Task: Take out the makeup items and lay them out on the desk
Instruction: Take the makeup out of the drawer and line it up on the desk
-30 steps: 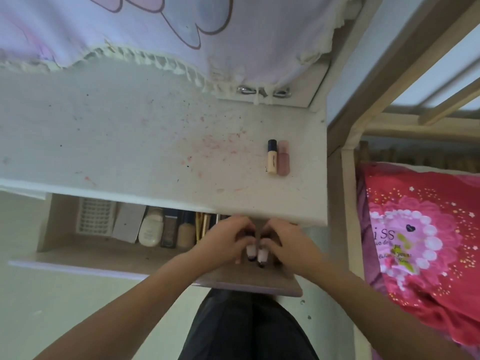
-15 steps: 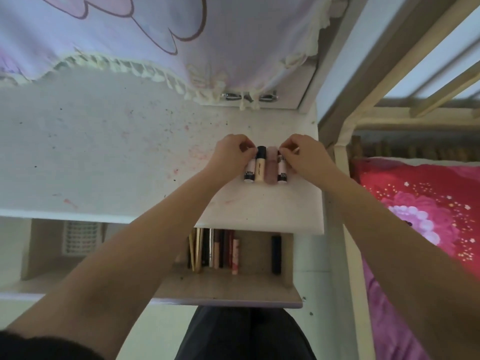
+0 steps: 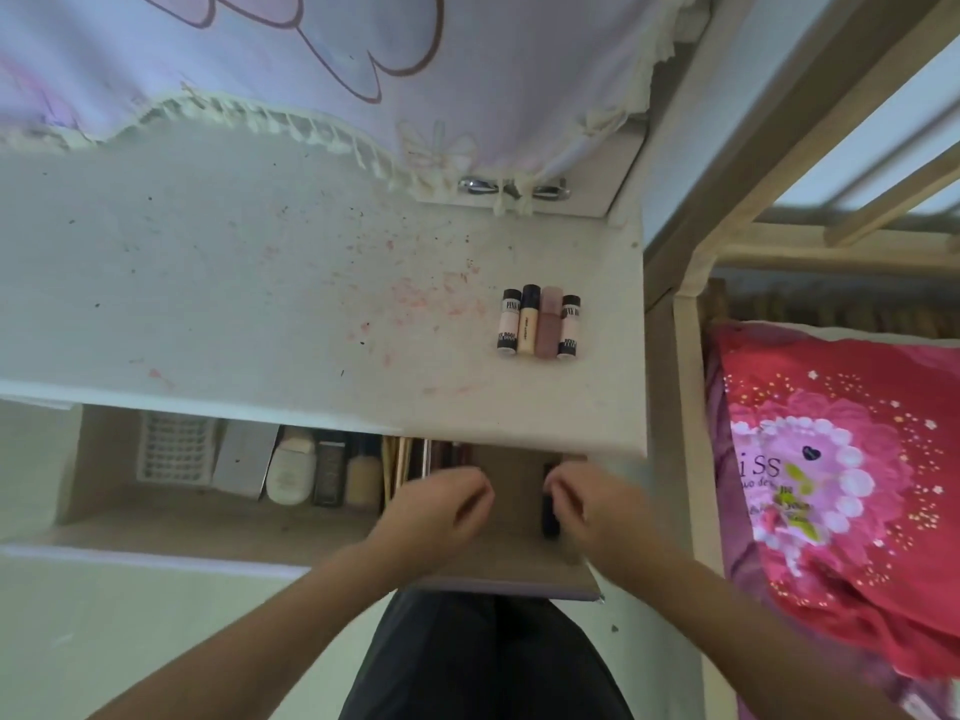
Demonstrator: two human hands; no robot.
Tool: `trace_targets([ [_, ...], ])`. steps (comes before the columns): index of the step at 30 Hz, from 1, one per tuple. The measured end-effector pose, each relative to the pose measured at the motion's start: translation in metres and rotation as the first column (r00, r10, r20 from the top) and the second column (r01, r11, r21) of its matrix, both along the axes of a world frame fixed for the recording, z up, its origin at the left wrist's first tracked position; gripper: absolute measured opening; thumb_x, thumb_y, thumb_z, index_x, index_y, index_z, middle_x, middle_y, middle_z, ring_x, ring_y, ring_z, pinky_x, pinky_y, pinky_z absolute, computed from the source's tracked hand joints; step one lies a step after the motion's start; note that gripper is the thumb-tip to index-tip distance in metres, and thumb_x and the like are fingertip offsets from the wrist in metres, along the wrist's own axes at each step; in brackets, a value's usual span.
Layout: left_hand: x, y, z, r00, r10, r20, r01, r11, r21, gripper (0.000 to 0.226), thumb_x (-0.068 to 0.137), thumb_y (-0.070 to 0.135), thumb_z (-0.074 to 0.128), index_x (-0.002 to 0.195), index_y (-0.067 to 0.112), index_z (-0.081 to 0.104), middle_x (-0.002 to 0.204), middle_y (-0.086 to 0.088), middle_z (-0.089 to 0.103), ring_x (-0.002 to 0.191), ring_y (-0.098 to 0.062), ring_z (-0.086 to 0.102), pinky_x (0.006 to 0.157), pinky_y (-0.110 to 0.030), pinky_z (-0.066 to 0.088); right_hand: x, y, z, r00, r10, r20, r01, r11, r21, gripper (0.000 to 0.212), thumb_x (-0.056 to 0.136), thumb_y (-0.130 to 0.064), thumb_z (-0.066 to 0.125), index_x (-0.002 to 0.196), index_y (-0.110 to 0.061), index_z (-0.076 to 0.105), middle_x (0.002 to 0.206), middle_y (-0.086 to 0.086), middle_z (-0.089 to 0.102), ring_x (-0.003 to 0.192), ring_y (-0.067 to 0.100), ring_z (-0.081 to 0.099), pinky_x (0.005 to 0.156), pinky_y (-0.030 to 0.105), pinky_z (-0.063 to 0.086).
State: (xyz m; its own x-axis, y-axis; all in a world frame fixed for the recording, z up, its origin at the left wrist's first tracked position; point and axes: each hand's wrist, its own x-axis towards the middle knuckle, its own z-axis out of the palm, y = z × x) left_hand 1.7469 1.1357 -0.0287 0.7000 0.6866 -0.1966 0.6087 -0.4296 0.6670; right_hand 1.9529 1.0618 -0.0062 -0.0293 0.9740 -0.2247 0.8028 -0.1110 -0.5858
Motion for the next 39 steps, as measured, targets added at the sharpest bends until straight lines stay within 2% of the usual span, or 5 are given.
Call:
trace_targets([
  [6,0.018,-0.005,-0.061,0.849,-0.055,-0.525,0.084,0.996,0.031,0.052,0.096,0.021,0.04,0.145,0.01,0.025,0.148,-0.018,0.025,0.125,-0.033,0.039,0.088,-0.042,0.044,-0.026,0.005,-0.051,0.771,0.285,0.569,-0.273,0.956,-0.107,0.029,0.053,-0.022,0.083,0.079,-0.012,0.076,0.078,0.004,0.071,0.079,0.021,0.069,0.09,0.037,0.053],
  [13,0.026,-0.008,-0.068,0.791,-0.034,-0.611,0.13,0.985,0.114,0.051,0.087,0.008,0.052,0.135,0.005,0.034,0.146,-0.023,0.025,0.125,-0.035,0.037,0.084,-0.041,0.046,-0.042,0.02,-0.074,0.52,0.482,0.705,-0.169,0.867,-0.468,0.031,0.089,-0.019,0.055,0.117,-0.01,0.062,0.13,0.015,0.049,0.129,0.036,0.034,0.115,0.05,0.008],
  [23,-0.003,-0.01,-0.027,0.994,-0.06,-0.096,0.059,0.998,-0.017,0.013,0.094,0.022,0.049,0.106,0.019,0.051,0.101,0.01,0.055,0.091,-0.007,0.053,0.07,-0.019,0.039,-0.032,0.006,-0.018,0.875,0.367,0.315,-0.284,0.918,-0.278,0.028,0.094,-0.021,0.048,0.121,-0.015,0.042,0.117,0.007,0.051,0.102,0.026,0.055,0.079,0.036,0.044],
  [29,0.006,0.057,0.062,0.927,0.263,0.267,-0.227,0.961,-0.156,0.015,0.09,0.037,0.051,0.103,0.044,0.05,0.09,0.025,0.062,0.088,0.009,0.058,0.075,-0.007,0.046,0.039,0.053,0.064,0.981,-0.101,-0.163,0.081,0.989,-0.123,0.007,0.093,-0.029,0.053,0.099,-0.032,0.053,0.089,-0.017,0.057,0.072,-0.006,0.057,0.056,0.009,0.044],
  [39,0.087,0.173,0.043,0.898,0.437,-0.048,-0.437,0.875,-0.207,0.022,0.094,0.023,0.053,0.11,0.011,0.06,0.097,-0.008,0.065,0.068,-0.02,0.06,0.064,-0.028,0.051,0.1,0.171,0.016,0.926,-0.364,-0.103,0.354,0.93,-0.101,0.02,0.097,-0.023,0.048,0.105,-0.01,0.061,0.086,0.002,0.059,0.075,0.017,0.055,0.07,0.029,0.043],
])
